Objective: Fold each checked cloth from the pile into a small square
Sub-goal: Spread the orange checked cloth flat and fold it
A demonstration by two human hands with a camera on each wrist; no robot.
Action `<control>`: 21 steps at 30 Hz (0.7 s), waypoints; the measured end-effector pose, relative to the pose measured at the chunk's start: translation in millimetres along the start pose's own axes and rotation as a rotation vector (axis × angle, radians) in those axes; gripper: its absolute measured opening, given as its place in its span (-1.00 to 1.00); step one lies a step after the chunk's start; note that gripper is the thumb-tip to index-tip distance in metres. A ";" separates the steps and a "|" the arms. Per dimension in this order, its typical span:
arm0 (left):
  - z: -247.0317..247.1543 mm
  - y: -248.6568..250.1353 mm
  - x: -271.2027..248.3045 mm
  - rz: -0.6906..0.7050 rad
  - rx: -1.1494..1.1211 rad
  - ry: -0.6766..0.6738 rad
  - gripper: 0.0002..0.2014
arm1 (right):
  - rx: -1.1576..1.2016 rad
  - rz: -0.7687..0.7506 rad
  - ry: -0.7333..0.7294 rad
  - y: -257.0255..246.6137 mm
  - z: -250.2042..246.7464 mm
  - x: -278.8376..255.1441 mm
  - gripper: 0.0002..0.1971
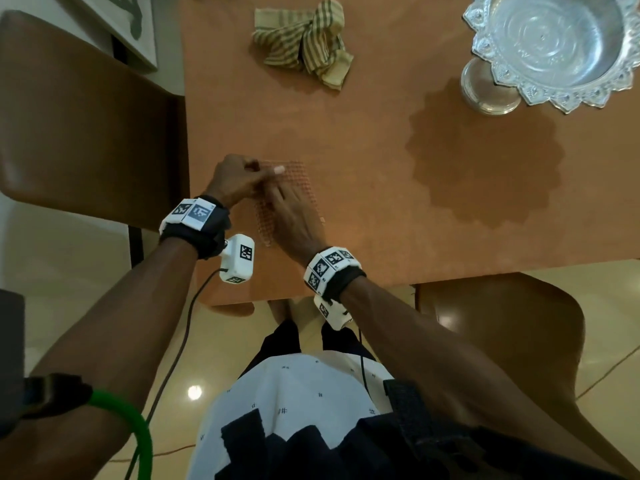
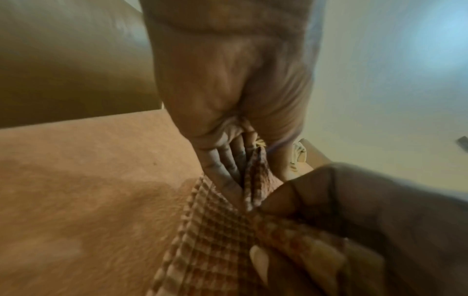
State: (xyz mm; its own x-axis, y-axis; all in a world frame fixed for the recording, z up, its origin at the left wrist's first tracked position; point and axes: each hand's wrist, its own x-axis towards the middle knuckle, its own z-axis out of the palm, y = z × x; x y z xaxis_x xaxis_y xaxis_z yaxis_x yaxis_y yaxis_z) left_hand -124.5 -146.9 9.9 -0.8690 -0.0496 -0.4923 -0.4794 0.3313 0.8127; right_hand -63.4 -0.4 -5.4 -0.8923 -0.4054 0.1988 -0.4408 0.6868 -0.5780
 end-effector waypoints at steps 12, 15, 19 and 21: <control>-5.8 -31.9 -4.5 0.241 0.275 0.225 -0.78 | -0.042 0.054 -0.168 -18.6 28.1 -24.8 -0.53; -4.9 -32.4 -1.8 0.257 0.261 0.256 -0.80 | -0.041 0.008 -0.157 -19.8 32.1 -25.7 -0.62; -3.0 -35.8 0.7 0.265 0.264 0.270 -0.80 | -0.033 0.015 -0.144 -19.9 35.7 -29.8 -0.59; -0.1 -37.3 2.9 0.273 0.267 0.290 -0.76 | -0.015 -0.005 -0.157 -22.1 34.0 -33.6 -0.66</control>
State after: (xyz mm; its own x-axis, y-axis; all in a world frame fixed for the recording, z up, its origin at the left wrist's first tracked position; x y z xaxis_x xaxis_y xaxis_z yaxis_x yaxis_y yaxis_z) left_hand -109.1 -159.6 -21.7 -0.9753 -0.1753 -0.1344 -0.2139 0.5975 0.7728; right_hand -20.3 -22.5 -26.2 -0.8644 -0.4972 0.0747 -0.4474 0.6929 -0.5654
